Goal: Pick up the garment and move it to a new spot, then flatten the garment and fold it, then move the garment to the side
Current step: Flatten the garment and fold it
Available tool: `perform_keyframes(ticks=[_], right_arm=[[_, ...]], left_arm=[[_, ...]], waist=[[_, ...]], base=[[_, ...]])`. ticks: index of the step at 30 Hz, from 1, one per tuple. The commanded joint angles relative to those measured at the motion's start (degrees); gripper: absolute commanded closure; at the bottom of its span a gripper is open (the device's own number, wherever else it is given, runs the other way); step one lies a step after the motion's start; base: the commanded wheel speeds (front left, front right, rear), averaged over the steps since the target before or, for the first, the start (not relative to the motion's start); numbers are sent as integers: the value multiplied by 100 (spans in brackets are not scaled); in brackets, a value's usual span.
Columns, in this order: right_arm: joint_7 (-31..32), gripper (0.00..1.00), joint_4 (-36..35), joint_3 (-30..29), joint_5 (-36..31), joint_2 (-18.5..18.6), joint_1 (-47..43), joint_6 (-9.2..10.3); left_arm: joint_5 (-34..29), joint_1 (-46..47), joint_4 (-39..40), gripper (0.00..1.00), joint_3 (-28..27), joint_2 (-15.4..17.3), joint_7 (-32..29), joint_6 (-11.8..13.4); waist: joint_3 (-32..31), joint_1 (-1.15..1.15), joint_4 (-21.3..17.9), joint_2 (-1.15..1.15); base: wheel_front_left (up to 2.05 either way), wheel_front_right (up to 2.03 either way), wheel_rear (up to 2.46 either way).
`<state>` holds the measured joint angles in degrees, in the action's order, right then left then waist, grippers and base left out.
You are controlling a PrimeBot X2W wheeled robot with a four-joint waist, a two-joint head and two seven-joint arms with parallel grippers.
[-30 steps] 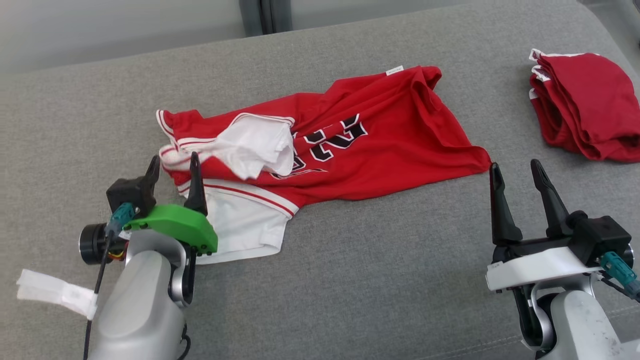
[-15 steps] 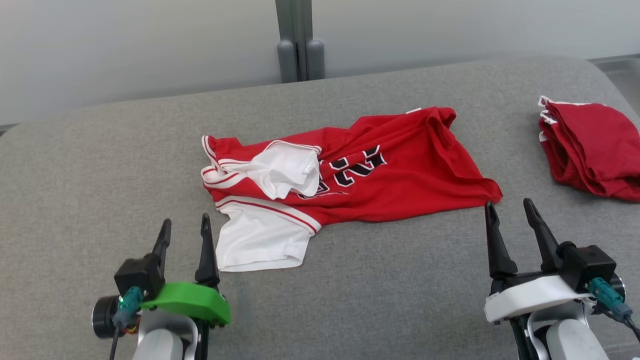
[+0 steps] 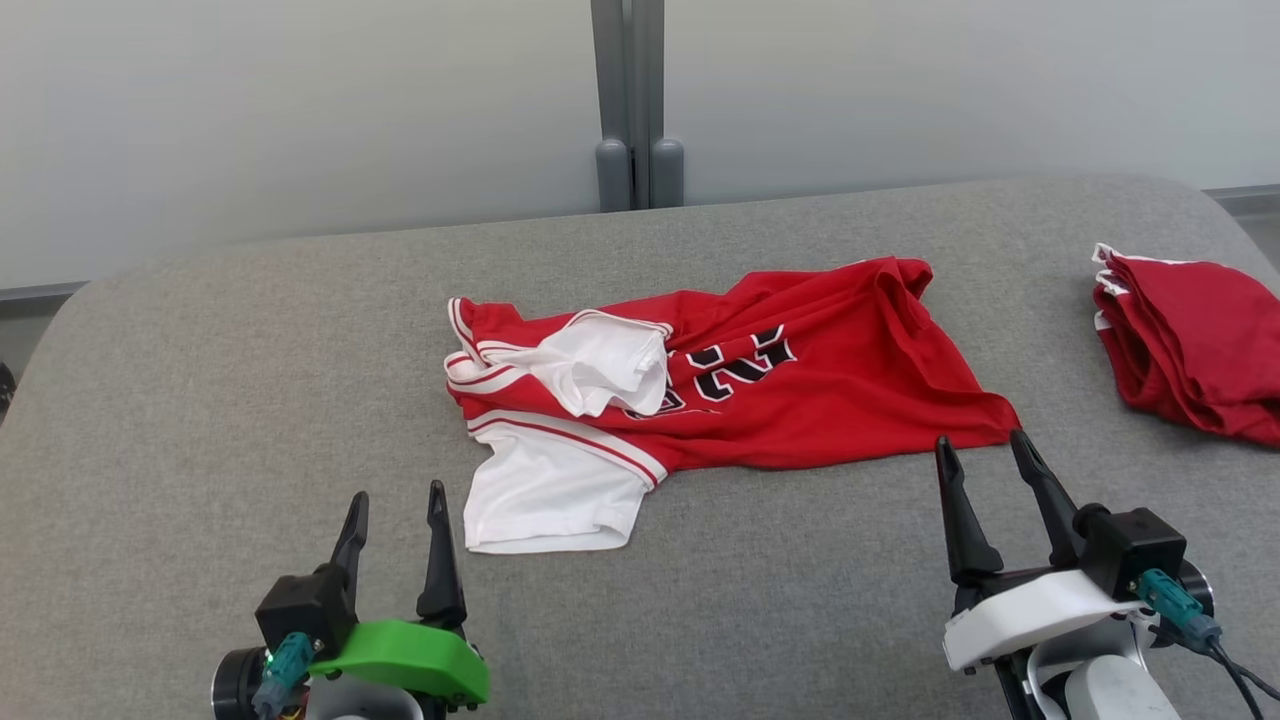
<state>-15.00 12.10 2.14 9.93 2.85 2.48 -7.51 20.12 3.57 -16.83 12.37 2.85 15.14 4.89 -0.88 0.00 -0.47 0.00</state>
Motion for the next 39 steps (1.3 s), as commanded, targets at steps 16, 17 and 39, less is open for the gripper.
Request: perform_keyframes(ticks=[16,17,39], right_arm=[[-21,0,177,79,-30,9,-27,4],[-21,0,199,86,-33,9,-28,4],[-10,0,379,135,-45,8,237,4]], left_arm=[[-45,45,-632,0,219,13,-117,127],[-25,126,-754,0,238,12,-194,145],[309,1511,-2660,0,161,125,-1520,250]], waist=[[29,0,-62,0],[41,0,-82,0],[596,0,-763,0]], base=[[0,0,0],[0,0,0],[0,0,0]])
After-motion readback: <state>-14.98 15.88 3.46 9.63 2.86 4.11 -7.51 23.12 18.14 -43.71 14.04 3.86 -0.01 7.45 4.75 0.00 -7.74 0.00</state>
